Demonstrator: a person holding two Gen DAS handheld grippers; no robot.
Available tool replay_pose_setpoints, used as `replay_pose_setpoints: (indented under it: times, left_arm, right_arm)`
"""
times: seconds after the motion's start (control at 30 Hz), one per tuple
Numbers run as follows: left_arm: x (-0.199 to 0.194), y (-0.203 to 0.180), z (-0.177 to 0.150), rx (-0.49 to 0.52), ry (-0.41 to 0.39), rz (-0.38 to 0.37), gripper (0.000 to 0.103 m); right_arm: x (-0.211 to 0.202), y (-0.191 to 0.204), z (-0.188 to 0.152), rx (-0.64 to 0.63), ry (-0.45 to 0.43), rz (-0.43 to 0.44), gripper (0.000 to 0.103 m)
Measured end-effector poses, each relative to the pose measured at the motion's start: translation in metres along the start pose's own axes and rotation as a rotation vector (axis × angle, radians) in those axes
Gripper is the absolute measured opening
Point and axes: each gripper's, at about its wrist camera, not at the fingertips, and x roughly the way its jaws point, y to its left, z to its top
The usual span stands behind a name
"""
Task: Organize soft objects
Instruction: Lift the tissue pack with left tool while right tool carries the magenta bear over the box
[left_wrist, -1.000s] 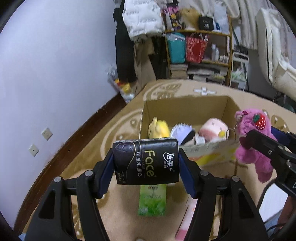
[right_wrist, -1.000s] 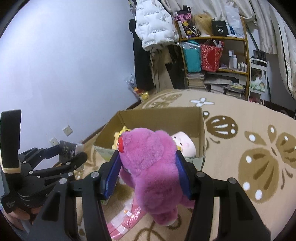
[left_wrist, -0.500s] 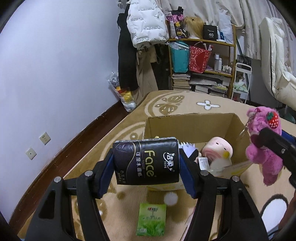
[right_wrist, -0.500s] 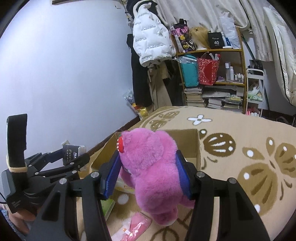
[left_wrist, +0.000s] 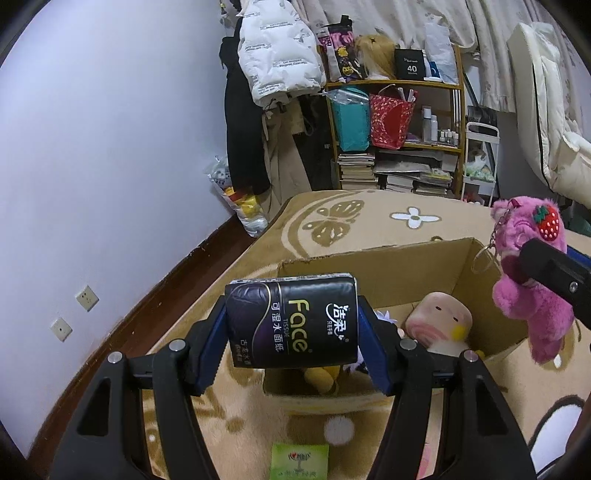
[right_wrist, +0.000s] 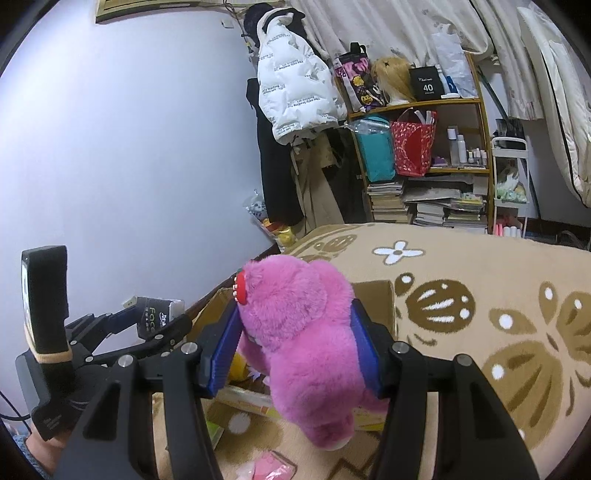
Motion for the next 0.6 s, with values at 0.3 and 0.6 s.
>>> replay_pose_setpoints:
  times: [0.3,0.6]
  left_arm:
    - [0.011,0.007,0.016,-0.027,-0.024,-0.002,0.064]
    - [0.020,0.000,0.018,-0.011,-0.007,0.007,0.064]
  right_arm:
    - [0.016,0.002,0.005,-0.034,0.010,0.004,0.061]
    - [0.025,-0.004,0.005,-0.030,0.029,0.008,0.061]
